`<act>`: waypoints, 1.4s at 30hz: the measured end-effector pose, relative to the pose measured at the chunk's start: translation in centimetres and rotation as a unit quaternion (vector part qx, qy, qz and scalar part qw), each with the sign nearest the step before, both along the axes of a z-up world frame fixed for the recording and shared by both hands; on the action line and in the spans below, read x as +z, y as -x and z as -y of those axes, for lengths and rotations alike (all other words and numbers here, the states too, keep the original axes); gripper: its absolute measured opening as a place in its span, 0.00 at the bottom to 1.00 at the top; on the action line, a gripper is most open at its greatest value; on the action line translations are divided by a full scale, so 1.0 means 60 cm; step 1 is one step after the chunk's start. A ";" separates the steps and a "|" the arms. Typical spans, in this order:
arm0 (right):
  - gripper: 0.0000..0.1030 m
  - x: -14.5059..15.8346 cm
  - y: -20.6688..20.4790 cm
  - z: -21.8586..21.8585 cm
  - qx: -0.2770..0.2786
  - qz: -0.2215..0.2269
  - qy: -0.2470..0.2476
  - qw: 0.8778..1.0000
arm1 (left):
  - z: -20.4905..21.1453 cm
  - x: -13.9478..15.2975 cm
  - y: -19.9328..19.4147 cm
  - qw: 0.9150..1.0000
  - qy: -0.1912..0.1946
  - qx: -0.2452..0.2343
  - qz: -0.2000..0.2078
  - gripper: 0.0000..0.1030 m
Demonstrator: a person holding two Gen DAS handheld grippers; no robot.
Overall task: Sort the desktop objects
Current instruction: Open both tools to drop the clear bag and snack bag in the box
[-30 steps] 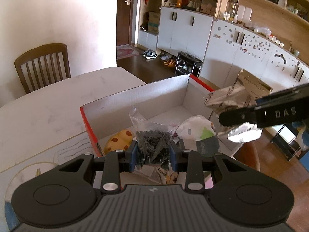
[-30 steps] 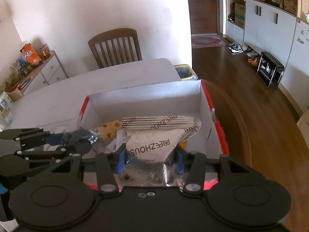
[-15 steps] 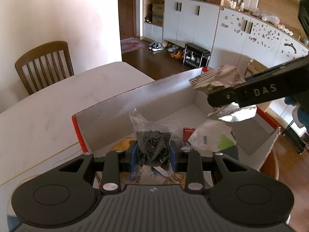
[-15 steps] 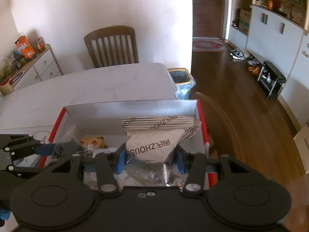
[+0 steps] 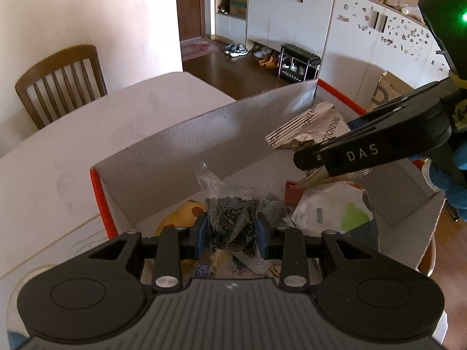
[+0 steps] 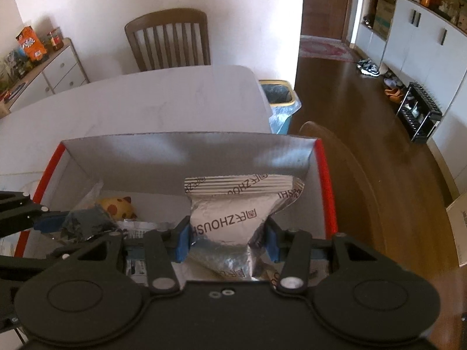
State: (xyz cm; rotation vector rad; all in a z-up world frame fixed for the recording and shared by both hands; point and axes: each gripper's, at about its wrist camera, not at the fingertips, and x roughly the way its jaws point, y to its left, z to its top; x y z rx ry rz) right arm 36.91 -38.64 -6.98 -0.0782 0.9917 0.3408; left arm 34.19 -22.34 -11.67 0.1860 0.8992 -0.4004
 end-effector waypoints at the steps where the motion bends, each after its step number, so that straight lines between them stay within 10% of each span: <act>1: 0.48 -0.003 -0.001 -0.002 0.003 -0.003 -0.001 1.000 | 0.002 -0.002 -0.001 1.000 -0.002 0.000 -0.003 0.31; 15: 0.61 -0.015 -0.021 -0.008 -0.005 -0.014 0.000 1.000 | 0.005 -0.020 -0.028 0.999 -0.004 0.003 -0.037 0.32; 25: 0.63 -0.005 -0.004 0.005 -0.010 -0.008 0.002 1.000 | 0.011 -0.008 -0.012 1.000 0.007 -0.020 -0.019 0.70; 42: 0.73 0.086 0.091 0.026 0.008 0.040 -0.057 0.998 | -0.039 0.056 0.043 0.998 0.067 -0.001 0.008 0.71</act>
